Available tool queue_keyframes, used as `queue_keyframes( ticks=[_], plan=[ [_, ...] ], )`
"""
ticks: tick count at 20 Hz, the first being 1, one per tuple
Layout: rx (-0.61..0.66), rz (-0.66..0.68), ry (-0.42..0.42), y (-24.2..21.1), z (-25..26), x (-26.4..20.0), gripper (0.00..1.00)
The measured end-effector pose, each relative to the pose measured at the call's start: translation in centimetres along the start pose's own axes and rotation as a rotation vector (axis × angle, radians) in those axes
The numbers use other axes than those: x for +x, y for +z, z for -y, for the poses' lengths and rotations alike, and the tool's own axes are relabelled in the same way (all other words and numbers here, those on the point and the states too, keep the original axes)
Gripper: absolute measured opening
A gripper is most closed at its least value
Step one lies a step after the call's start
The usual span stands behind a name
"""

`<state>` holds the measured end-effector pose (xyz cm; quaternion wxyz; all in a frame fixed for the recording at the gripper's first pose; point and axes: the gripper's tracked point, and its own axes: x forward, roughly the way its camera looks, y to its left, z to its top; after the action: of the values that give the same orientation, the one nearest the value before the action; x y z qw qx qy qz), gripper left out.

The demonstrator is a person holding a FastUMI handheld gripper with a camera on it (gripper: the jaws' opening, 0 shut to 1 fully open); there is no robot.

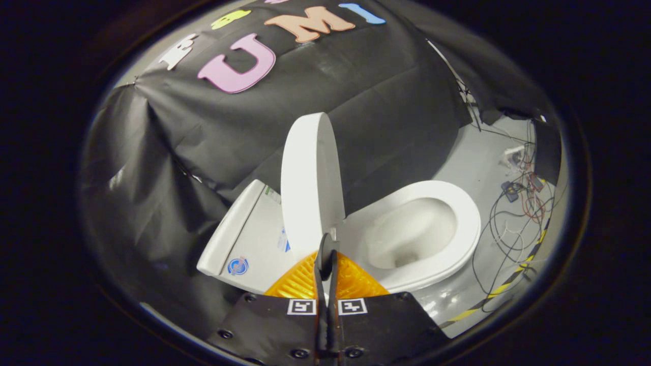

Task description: Open the toilet lid.

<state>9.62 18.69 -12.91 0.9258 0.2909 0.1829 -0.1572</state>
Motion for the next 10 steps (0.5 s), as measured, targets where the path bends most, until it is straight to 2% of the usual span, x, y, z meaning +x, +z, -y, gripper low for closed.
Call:
queue_keyframes(
  ticks=[5, 10],
  plan=[
    [-0.055, 0.001, 0.0, -0.15, 0.22, 0.05, 0.01],
    [-0.052, 0.002, 0.019, -0.03, -0.28, 0.09, 0.01]
  ],
)
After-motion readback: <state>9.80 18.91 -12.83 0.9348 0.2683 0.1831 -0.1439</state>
